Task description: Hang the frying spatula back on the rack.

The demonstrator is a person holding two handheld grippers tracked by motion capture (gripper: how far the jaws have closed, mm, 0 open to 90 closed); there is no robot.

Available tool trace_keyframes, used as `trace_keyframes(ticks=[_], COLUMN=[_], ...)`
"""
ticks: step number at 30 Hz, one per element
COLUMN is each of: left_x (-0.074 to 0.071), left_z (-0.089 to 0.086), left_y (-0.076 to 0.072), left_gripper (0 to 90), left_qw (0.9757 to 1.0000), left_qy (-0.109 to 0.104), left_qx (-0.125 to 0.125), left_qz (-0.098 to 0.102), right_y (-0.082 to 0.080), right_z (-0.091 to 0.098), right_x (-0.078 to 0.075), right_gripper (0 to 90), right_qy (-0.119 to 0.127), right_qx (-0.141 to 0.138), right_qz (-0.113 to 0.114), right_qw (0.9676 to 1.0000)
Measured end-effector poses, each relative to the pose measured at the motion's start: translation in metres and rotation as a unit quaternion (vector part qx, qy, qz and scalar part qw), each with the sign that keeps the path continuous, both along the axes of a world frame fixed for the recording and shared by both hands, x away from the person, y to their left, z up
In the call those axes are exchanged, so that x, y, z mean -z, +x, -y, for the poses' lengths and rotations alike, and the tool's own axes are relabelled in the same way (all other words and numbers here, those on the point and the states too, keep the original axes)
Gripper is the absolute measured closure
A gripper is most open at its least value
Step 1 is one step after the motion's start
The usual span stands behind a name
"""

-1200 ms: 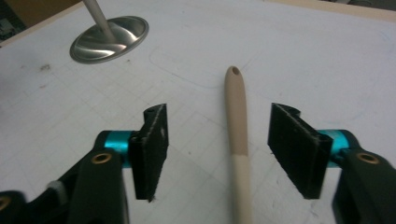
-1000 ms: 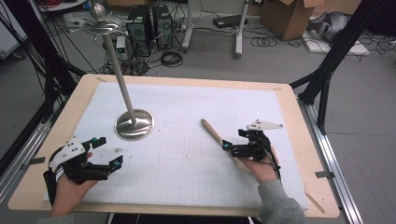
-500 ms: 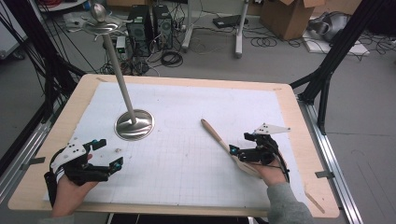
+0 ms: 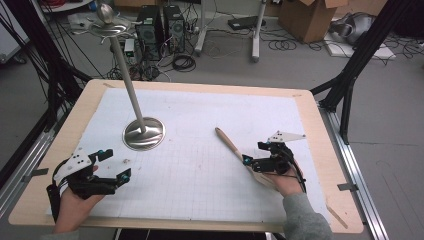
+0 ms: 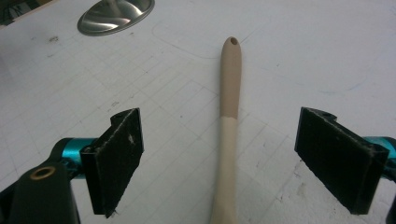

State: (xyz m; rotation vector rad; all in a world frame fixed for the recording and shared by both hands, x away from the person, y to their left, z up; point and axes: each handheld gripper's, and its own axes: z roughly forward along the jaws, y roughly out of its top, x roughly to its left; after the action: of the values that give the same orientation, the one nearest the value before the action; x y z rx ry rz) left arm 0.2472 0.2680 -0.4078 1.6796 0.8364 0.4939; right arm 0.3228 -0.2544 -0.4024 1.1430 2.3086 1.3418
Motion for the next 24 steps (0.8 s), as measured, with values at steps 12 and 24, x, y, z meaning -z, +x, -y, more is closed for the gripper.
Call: trace_keyframes(ticks=[12, 24], left_x=[0.000, 0.000], left_z=[0.000, -0.001], left_y=[0.000, -0.001], left_gripper=[3.4, 3.4], left_qw=[1.0000, 1.0000], left_qy=[-0.002, -0.002], left_qx=[0.001, 0.000], left_qz=[0.001, 0.001], right_y=[0.015, 0.028], right_z=[-0.001, -0.010], right_x=[-0.001, 0.011], right_gripper=[14.6, 14.6], right_qy=[-0.004, -0.021], right_qx=[0.004, -0.006], right_qz=[-0.007, -0.026], right_qw=[1.0000, 0.9994])
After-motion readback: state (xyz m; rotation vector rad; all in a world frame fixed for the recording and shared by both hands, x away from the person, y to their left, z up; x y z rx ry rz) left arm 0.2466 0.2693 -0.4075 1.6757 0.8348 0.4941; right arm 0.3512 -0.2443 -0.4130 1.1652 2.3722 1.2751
